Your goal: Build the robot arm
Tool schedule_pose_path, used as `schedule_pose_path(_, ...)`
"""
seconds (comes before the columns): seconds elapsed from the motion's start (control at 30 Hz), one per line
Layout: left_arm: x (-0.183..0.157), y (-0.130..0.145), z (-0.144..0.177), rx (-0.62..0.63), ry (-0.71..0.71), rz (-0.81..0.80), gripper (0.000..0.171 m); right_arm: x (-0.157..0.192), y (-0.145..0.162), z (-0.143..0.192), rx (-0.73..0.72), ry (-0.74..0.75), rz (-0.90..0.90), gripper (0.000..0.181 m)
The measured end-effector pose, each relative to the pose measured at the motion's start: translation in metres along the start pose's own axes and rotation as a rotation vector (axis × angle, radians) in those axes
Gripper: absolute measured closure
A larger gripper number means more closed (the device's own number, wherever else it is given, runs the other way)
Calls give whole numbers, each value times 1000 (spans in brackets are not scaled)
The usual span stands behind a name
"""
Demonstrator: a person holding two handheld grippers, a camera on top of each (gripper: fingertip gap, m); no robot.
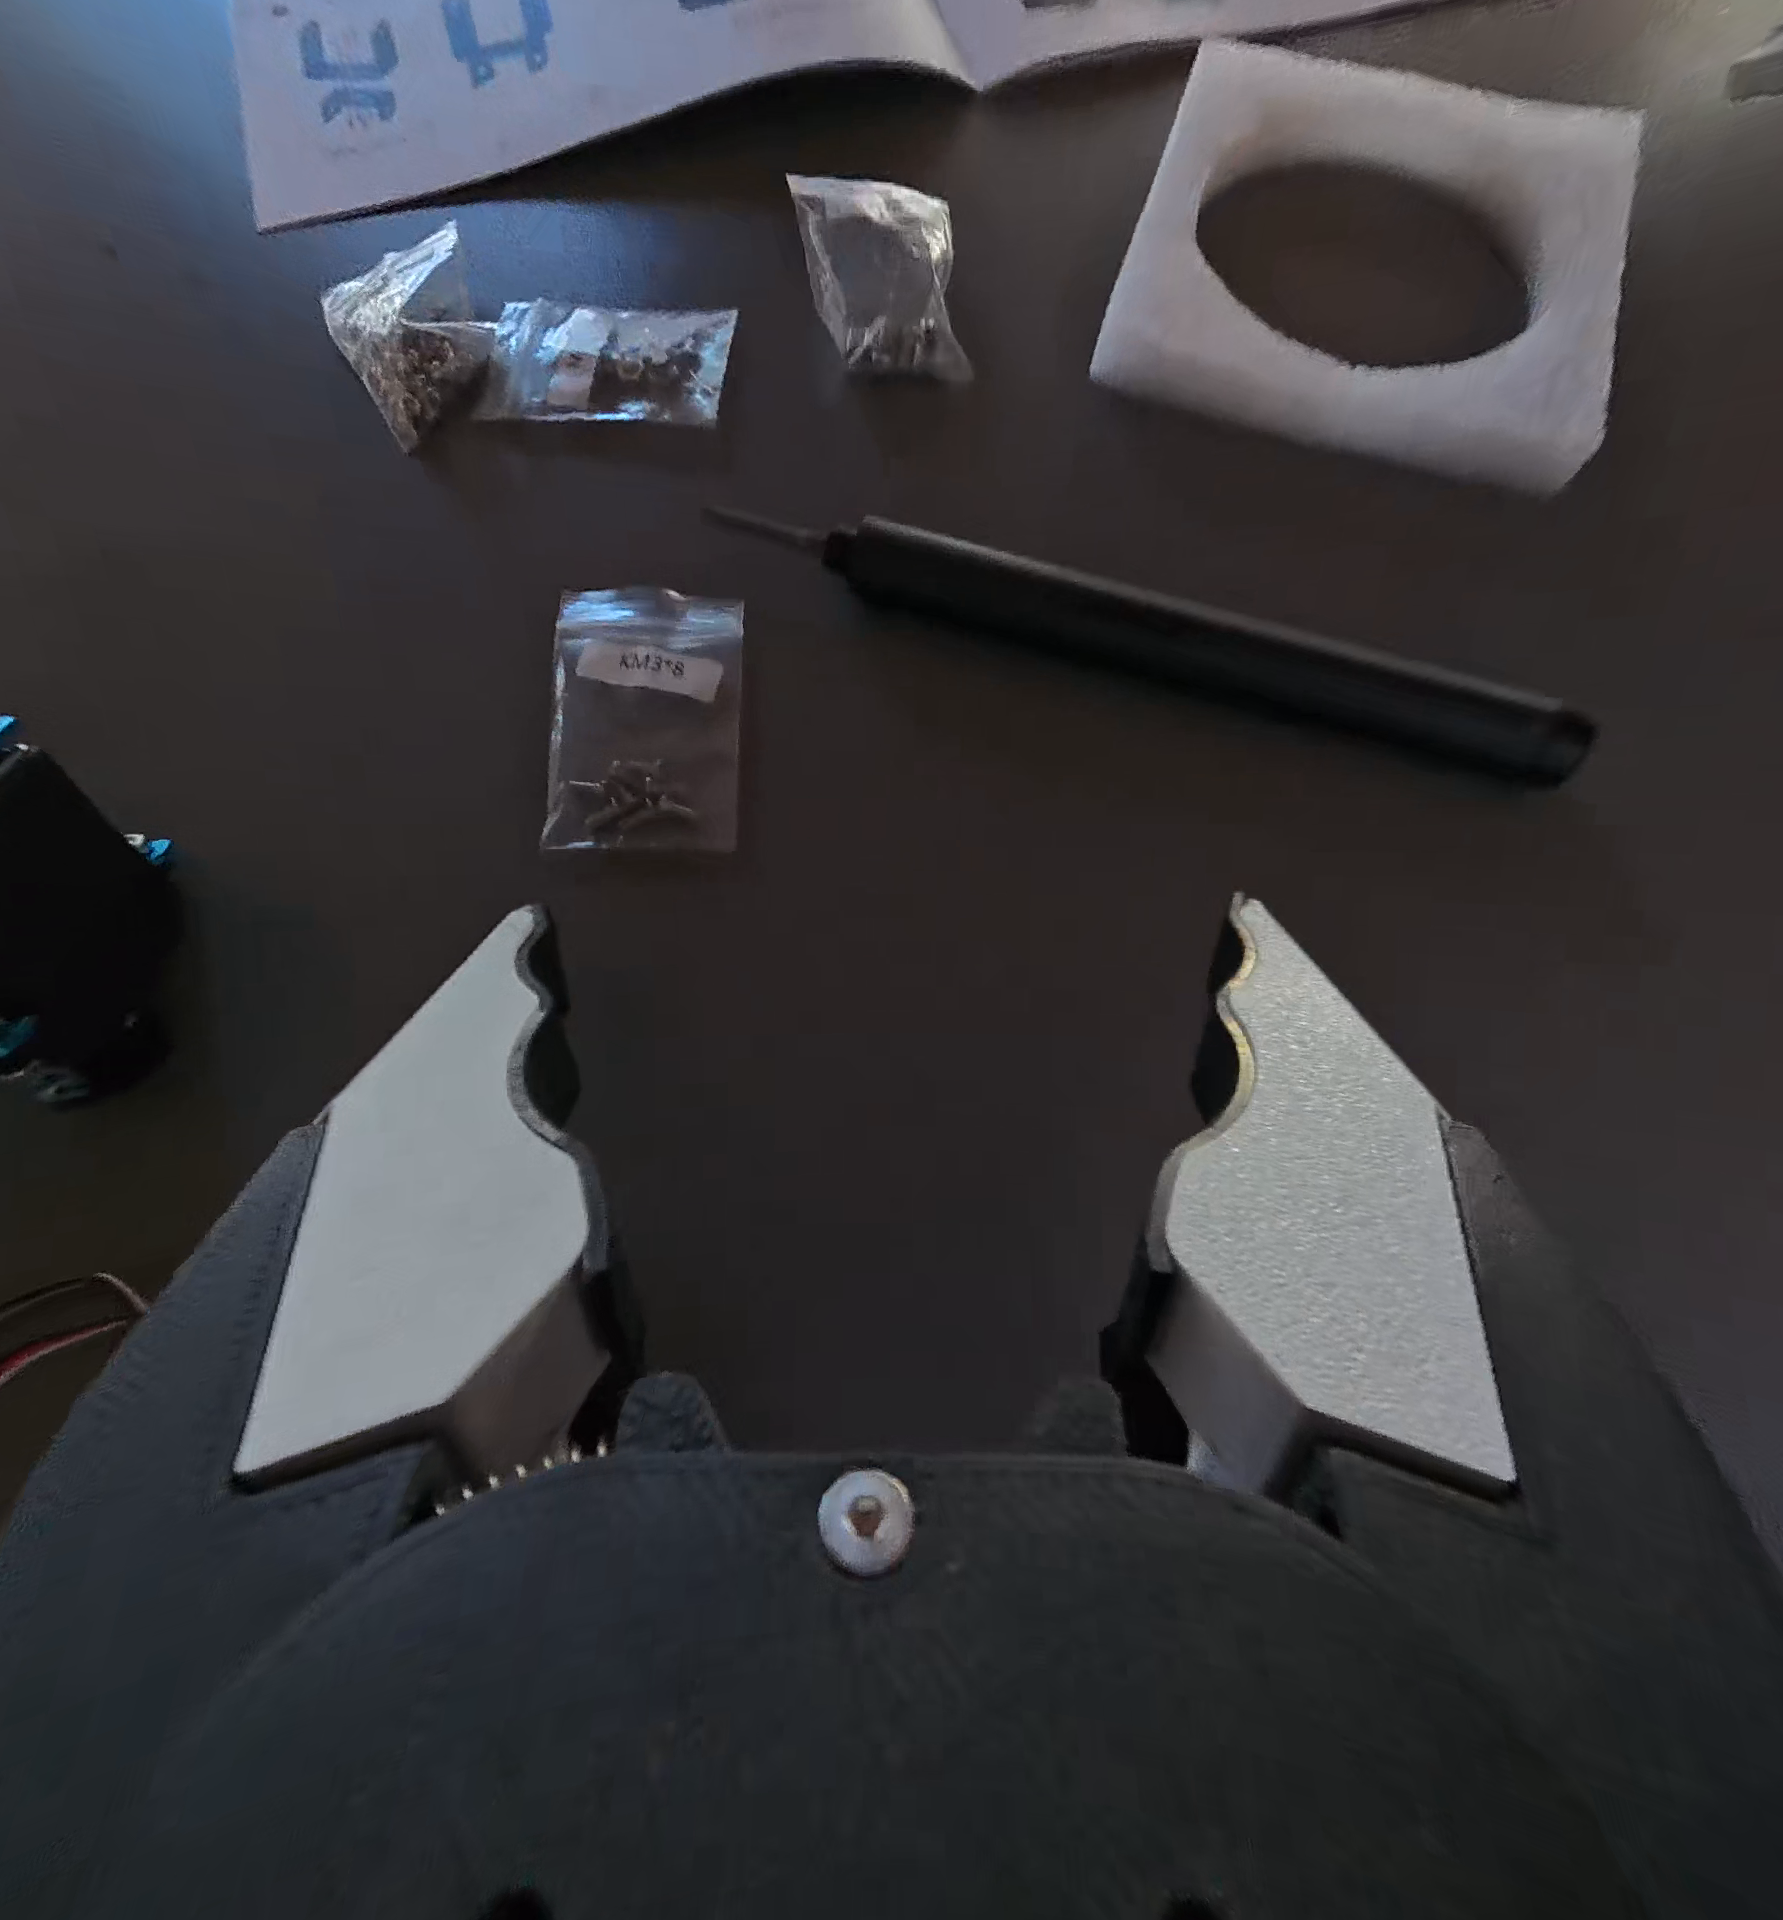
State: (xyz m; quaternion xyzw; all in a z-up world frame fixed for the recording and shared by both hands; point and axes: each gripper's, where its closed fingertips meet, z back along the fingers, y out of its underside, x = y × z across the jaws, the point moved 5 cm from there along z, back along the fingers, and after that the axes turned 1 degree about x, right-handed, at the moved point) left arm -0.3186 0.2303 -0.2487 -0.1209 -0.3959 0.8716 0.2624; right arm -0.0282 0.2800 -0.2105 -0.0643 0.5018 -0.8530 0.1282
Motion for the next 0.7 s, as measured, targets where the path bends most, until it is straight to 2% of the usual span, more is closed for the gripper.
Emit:
schedule_pose_path(0.1,-4,6,-5,52,-28,-46,42,3,22,15,47,-19,29,57)
schedule_pose_path(0.17,-8,8,-8,74,-4,-48,38,4,29,19,31,-20,39,42)
schedule_pose_path(0.23,-12,8,-10,84,18,-50,36,9,33,19,33,-32,50,34)
schedule_pose_path(0.37,-12,5,-14,107,19,-57,32,14,46,12,134,-18,104,31)
schedule_pose_path(0.47,-14,4,-17,121,28,-47,28,17,58,6,219,-39,75,31)
schedule_pose_path(0.7,-20,-2,-26,122,27,-50,19,26,59,-2,266,-71,52,31)
